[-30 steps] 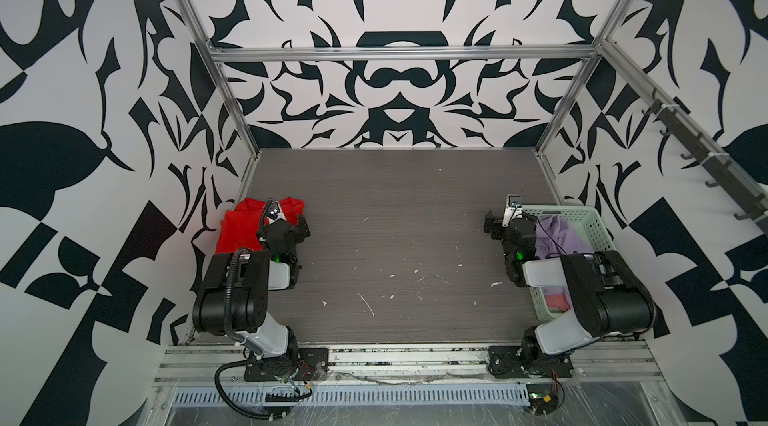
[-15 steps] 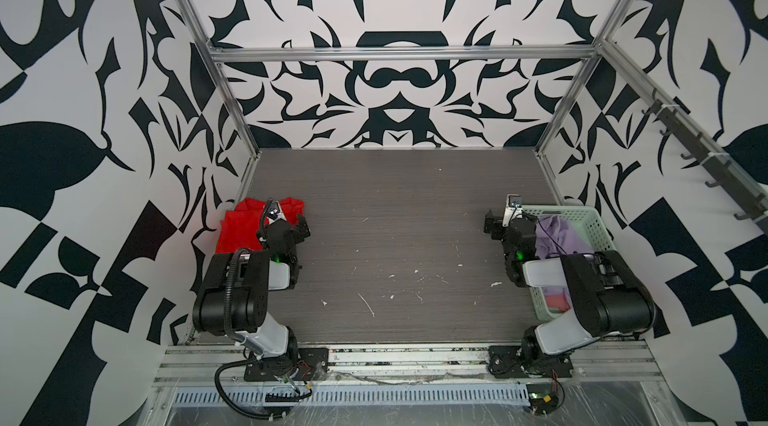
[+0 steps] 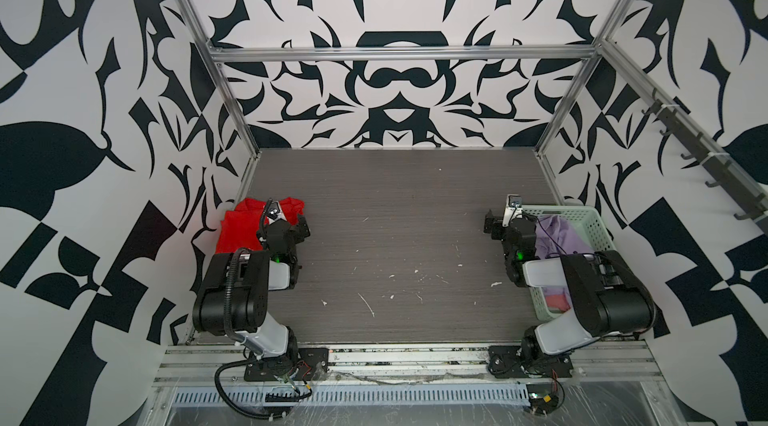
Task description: Fold and stack the t-shirts
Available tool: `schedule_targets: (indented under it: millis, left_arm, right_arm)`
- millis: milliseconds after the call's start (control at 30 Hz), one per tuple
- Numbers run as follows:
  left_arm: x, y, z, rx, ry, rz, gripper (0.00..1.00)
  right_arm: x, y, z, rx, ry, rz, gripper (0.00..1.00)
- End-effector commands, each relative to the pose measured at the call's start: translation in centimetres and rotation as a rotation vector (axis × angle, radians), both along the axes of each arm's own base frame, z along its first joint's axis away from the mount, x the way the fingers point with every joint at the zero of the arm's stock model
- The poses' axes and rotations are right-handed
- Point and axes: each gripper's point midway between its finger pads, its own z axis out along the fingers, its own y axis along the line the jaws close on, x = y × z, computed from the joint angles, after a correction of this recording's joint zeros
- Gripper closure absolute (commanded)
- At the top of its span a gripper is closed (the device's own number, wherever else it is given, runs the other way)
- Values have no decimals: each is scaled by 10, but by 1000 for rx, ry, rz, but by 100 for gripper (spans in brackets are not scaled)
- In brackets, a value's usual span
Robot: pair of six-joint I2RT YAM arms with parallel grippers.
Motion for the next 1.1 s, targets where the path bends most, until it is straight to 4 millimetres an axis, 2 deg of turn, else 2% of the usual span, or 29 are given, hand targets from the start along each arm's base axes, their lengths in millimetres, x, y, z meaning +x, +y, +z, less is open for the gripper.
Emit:
schedule_targets:
  millis: [0,67,133,233,300,333,367,467,533,667,800,900,1000,1067]
  left_arm:
    - [4,0,12,-3,-41,-4,1]
    - [4,-1,12,-2,-41,-4,1]
    - [3,-1,18,4,-59,-10,1]
    - [2,-14,41,12,-56,-72,1]
    - [1,-28,66,23,-47,-127,1]
    - [0,-35,85,2,-66,-152,1]
    - [-2,-42,102,-35,-78,-175,1]
    - [-9,-59,150,-193,-106,-204,1]
    - [-15,-72,170,-318,-102,-208,1]
    - [-27,-114,198,-581,-65,-255,1]
    - [-38,-165,218,-831,-42,-332,1]
    - [-50,-206,225,-944,5,-396,1]
    - [-61,-243,228,-986,39,-460,1]
    - [-67,-255,240,-929,18,-500,1]
  right_arm:
    - [-4,12,-19,41,65,52,0]
    - [-4,11,-17,37,57,48,0]
    - [-6,4,-4,41,24,4,0]
    - [-9,6,21,42,56,20,0]
    - [-10,25,43,89,96,118,0]
    - [-13,30,47,104,122,144,0]
    - [-15,36,61,124,145,172,0]
    - [-29,38,96,255,200,122,0]
    - [-44,45,113,407,241,96,0]
    - [-64,81,142,697,212,177,0]
    - [-79,127,176,922,116,287,0]
    - [-93,166,184,995,151,350,0]
    - [-105,205,187,1023,184,408,0]
    - [-113,230,195,996,179,476,0]
